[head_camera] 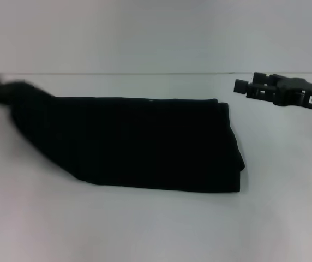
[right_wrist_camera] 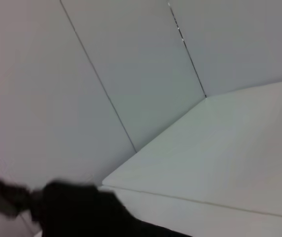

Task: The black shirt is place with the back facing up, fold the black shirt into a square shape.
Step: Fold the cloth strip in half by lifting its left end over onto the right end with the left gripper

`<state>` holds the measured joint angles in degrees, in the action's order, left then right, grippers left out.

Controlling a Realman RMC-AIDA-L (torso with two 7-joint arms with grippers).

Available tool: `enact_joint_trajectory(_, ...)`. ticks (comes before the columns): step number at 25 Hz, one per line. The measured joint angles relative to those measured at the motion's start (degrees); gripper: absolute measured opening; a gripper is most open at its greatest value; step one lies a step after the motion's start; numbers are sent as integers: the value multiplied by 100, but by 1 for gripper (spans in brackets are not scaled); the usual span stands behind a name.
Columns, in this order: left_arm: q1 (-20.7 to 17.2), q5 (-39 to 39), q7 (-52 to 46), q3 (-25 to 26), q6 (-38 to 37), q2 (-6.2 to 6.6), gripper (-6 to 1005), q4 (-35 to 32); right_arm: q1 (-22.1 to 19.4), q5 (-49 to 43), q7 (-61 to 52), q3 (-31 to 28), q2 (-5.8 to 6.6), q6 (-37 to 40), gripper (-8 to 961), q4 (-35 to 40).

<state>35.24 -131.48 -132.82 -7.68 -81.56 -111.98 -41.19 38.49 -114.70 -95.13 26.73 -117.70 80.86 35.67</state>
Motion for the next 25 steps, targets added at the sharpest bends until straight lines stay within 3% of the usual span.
enact_joint_trajectory(3,516,459,90,-530,-216,-15,114,357,-136,42,45,-2,1,43,931,1)
enact_joint_trajectory(6,1076,779,193,-1169,-205,-217,122,726,-399,264,49,-10,50,197,931,38)
enact_joint_trajectory(8,1358,837,248,-1503,-93,-423,128,851,-657,530,50,-20,138,333,931,51)
enact_joint_trajectory(12,1727,861,361,-2174,558,-1059,139,1157,-1168,1016,55,-106,390,625,931,51)
enact_joint_trajectory(14,1803,1039,646,-2300,1082,-1237,145,1684,-1332,1098,75,-185,464,769,931,53)
enact_joint_trajectory(19,1856,1971,2207,-2169,1968,-1261,158,3659,-1519,1083,137,-324,574,997,930,54)
enact_joint_trajectory(22,1708,2227,3026,-1917,1714,-1272,167,4020,-1529,1056,139,-315,586,996,930,38)
enact_joint_trajectory(25,1623,2238,3242,-1792,1552,-1273,175,4057,-1495,973,101,-288,593,973,930,12)
